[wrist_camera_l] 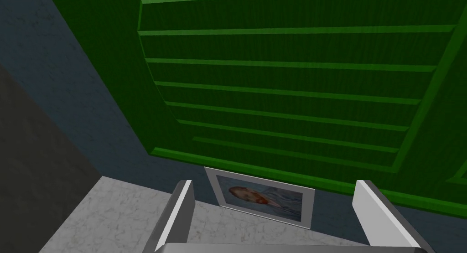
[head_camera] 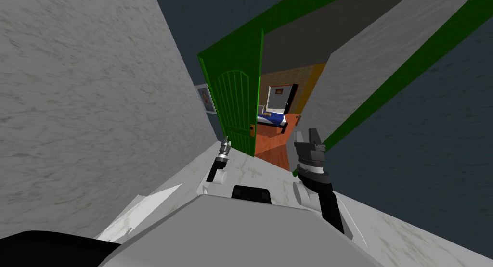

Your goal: Push the door open

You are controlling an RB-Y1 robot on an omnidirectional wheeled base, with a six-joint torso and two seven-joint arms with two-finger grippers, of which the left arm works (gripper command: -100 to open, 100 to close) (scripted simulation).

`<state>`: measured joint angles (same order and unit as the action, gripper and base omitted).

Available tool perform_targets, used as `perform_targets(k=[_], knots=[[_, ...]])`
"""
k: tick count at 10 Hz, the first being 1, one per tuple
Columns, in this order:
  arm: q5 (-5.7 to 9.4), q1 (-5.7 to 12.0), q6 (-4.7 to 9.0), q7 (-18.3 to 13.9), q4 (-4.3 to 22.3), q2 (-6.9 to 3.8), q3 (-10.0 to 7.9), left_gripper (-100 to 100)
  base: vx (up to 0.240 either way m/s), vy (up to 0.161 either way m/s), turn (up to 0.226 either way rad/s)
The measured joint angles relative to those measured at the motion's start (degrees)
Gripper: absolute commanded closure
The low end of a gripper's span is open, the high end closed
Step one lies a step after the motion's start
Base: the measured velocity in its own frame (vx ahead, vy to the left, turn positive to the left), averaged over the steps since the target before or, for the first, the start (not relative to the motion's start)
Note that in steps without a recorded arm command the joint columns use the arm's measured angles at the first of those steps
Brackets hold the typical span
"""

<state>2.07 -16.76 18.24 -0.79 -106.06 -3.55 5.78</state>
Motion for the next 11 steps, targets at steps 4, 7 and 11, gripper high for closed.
perform_targets(k=[4,7,11], knots=[[-0.23,2.28,-0.40,-0.23,4.90,-0.49,1.38,-100,0.098,0.005,-0.066],[-0.47,4.46,-0.41,-0.37,9.73,-0.60,2.59,-100,0.122,0.011,-0.102],[-0.64,7.01,-1.05,-0.73,14.88,-0.86,3.94,-100,0.115,0.007,-0.076]])
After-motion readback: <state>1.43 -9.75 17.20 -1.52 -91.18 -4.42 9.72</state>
